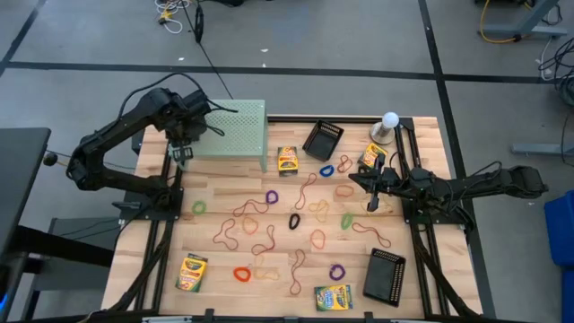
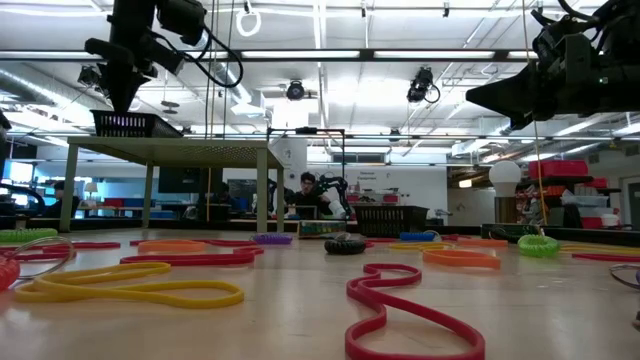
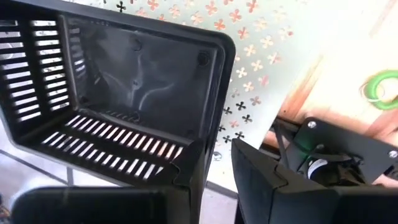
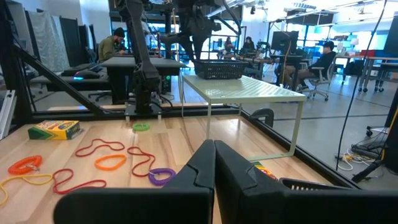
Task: Pick & Place Office Desk Supplies
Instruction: Put the black bin on the shelf
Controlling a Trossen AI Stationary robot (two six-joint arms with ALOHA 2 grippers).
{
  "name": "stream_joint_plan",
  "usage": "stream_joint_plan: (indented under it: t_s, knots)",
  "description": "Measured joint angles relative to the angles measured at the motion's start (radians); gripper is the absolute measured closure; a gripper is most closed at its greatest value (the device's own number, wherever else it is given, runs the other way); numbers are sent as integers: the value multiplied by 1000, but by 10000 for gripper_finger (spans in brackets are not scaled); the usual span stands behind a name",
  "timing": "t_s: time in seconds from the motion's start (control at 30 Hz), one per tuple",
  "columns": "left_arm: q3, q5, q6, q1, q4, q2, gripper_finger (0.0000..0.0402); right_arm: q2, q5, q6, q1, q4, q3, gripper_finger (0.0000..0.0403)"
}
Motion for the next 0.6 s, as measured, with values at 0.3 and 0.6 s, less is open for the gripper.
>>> stream_joint_plan:
  t_s: [0.3, 0.6]
  knots:
    - [0, 113, -86, 23, 143, -109, 312, 0, 0, 0, 0, 0, 0, 398]
    - [-20, 38, -218, 157, 271, -71, 327, 0, 0, 0, 0, 0, 0, 398]
